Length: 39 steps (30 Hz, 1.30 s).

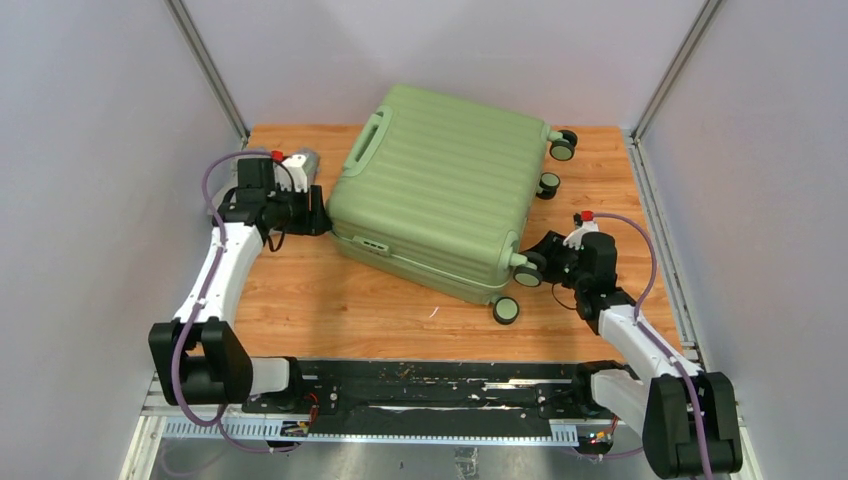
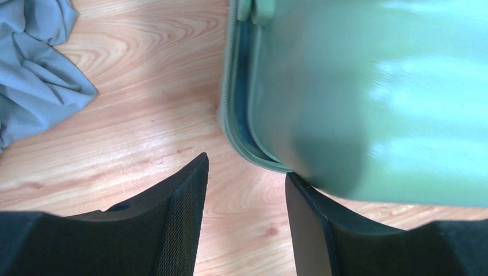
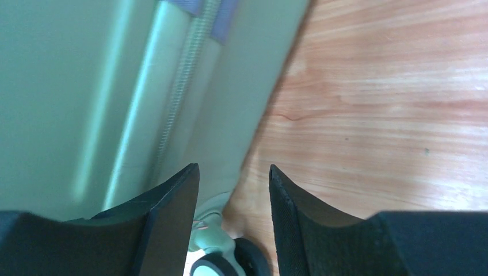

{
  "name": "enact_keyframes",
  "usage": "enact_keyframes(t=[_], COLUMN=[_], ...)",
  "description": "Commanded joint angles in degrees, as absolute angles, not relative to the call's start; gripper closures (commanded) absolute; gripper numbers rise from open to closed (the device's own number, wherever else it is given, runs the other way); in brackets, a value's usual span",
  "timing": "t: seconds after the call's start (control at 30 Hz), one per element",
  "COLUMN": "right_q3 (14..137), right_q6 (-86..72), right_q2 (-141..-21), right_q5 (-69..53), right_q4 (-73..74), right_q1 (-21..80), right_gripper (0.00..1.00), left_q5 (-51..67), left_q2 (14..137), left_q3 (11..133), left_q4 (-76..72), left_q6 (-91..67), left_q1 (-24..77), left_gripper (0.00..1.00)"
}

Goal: Pack the luggage
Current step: Zip the luggage at the center of the board.

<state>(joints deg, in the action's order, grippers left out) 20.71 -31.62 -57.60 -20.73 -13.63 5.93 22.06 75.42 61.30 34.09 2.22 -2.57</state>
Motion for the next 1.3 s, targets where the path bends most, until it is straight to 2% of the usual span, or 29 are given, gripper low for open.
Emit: enact_keyframes(t=[0.0, 0.17, 0.33, 0.37, 0.4, 0.67, 0.8, 1.1, 1.17, 1.27], right_q3=[20.13, 21.19, 21.67, 21.62, 21.52, 19.69, 18.82, 18.18, 17.63, 16.89], right_q6=[-31.04, -31.30, -30.48, -30.21, -29.97, -28.24, -27.78, -27.75, -28.09, -28.21], right_q2=[-55.68, -55.72, -54.38, -54.02, -53.61, -51.44, -50.04, -50.79, -50.43, -49.59], right_q5=[-27.50, -28.37, -26.33, -25.61, -25.10, -23.67, -23.51, -24.80, -25.16, -25.21], right_q4=[-16.06, -15.67, -12.61, -11.89, -11.17, -7.56, -6.63, -6.52, -7.05, -7.57], right_q1=[5.28, 5.27, 5.27, 5.28, 5.27, 5.23, 5.19, 5.18, 5.20, 5.18], right_gripper=[0.48, 0.49, 0.50, 0.51, 0.51, 0.53, 0.53, 0.53, 0.53, 0.53], left_q5=[26.55, 26.40, 26.95, 27.69, 28.17, 30.10, 30.51, 30.06, 28.92, 27.05], left_q2=[73.04, 73.23, 78.68, 80.14, 81.49, 96.89, 102.50, 106.66, 107.67, 109.43], left_q3=[63.91, 69.80, 80.27, 82.33, 84.07, 98.37, 102.89, 105.79, 106.70, 108.33], left_q4=[37.53, 38.42, 38.12, 37.65, 36.31, 33.68, 35.07, 36.42, 36.97, 38.38], left_q6=[2.14, 2.01, -0.38, -1.56, -2.67, -6.43, -5.80, -3.36, -2.54, -0.94], left_q1=[-2.27, -2.76, -2.90, -2.90, -2.90, -1.86, -0.61, 4.10, 4.43, 4.62], left_gripper=[0.43, 0.37, 0.28, 0.23, 0.22, 0.32, 0.32, 0.33, 0.36, 0.46])
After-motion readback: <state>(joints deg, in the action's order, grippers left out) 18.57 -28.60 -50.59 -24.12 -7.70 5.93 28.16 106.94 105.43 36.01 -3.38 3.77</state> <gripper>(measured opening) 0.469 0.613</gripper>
